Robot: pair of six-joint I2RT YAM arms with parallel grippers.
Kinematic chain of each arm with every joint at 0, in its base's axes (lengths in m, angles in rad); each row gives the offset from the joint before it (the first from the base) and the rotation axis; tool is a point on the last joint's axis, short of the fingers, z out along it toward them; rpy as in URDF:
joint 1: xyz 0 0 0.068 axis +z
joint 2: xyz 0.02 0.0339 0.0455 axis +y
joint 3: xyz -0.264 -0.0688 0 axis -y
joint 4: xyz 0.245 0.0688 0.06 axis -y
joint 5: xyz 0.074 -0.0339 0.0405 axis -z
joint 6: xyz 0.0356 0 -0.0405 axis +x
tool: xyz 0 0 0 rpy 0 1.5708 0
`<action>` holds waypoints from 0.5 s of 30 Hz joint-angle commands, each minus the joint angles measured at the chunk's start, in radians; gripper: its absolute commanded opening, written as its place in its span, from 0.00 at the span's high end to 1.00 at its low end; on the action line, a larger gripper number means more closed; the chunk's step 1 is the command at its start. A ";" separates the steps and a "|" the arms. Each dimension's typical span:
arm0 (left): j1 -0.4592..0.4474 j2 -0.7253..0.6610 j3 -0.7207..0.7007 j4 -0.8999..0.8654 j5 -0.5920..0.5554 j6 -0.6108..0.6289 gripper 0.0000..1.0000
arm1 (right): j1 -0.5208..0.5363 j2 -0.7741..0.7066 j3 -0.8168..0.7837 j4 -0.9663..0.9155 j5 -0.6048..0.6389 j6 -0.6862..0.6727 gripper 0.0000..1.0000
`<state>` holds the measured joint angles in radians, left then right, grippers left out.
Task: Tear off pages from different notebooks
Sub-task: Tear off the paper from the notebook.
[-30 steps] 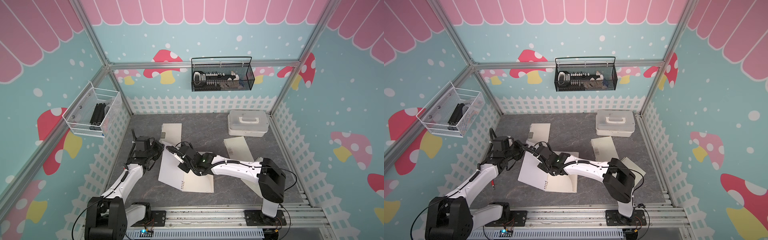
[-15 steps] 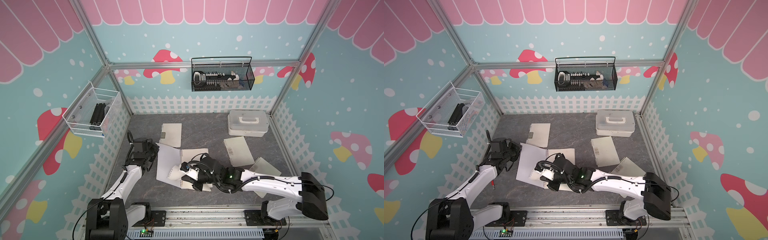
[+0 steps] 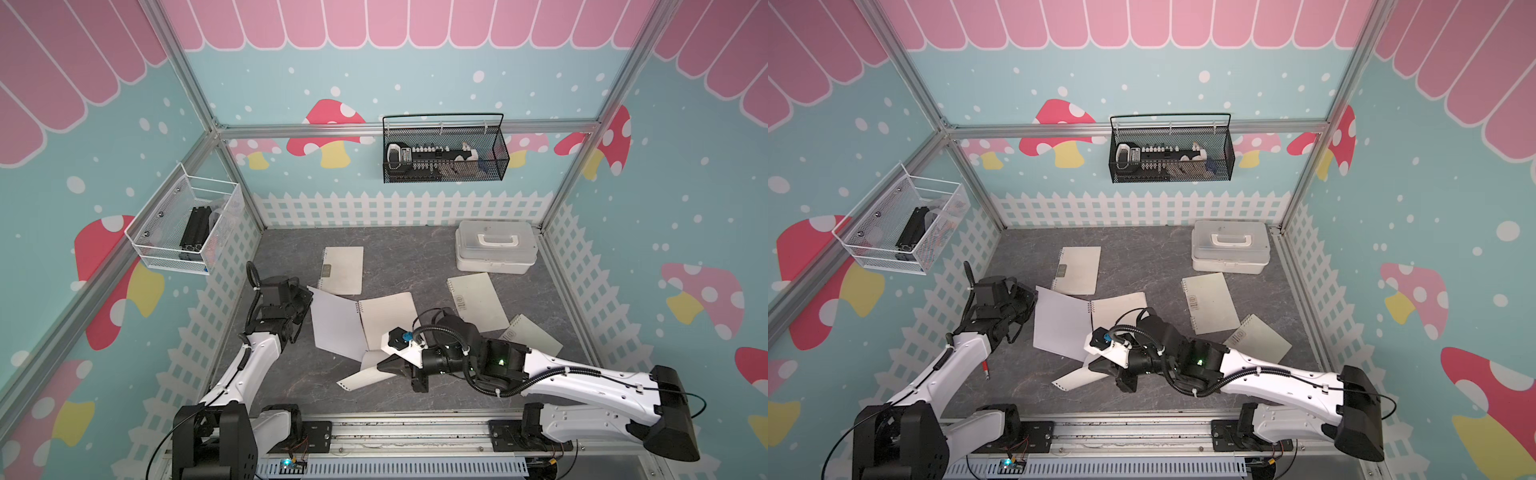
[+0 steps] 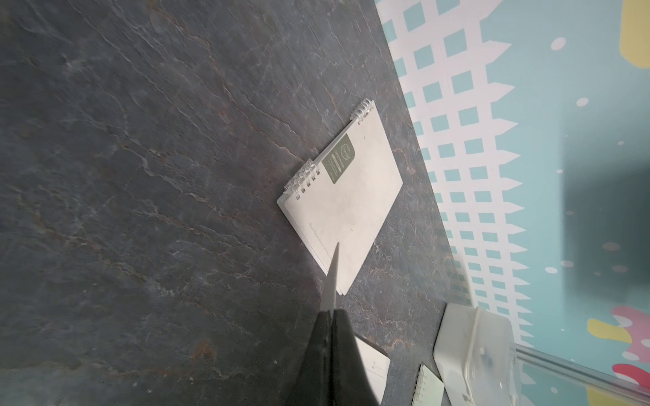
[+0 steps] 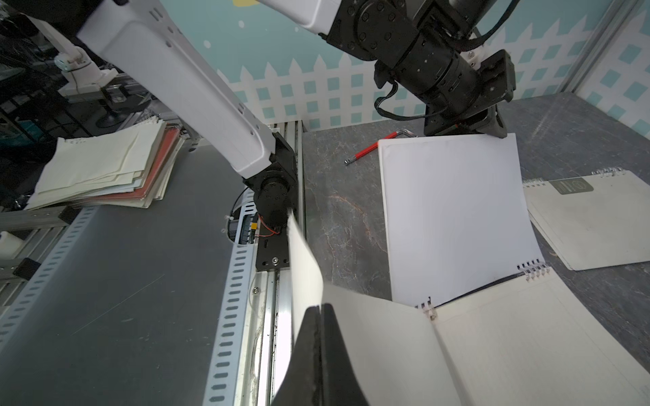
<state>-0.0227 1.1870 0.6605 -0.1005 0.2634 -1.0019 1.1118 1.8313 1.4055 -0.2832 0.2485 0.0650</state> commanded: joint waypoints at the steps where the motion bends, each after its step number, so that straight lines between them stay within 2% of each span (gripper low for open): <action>1: 0.000 -0.015 -0.016 0.007 -0.104 -0.070 1.00 | 0.003 -0.057 -0.110 0.174 -0.050 -0.067 1.00; 8: 0.017 -0.011 -0.024 0.009 -0.186 -0.096 1.00 | 0.045 -0.246 -0.319 0.307 -0.336 -0.018 1.00; 12: 0.046 -0.033 -0.022 -0.011 -0.191 -0.078 1.00 | 0.072 -0.419 -0.414 0.292 -0.516 0.028 1.00; 15: 0.062 -0.053 -0.023 -0.026 -0.195 -0.065 1.00 | 0.081 -0.537 -0.462 0.243 -0.586 0.043 1.00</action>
<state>0.0208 1.1683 0.6388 -0.1101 0.1211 -1.0664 1.1877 1.3781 0.9714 -0.0414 -0.1963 0.0807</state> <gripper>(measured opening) 0.048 0.047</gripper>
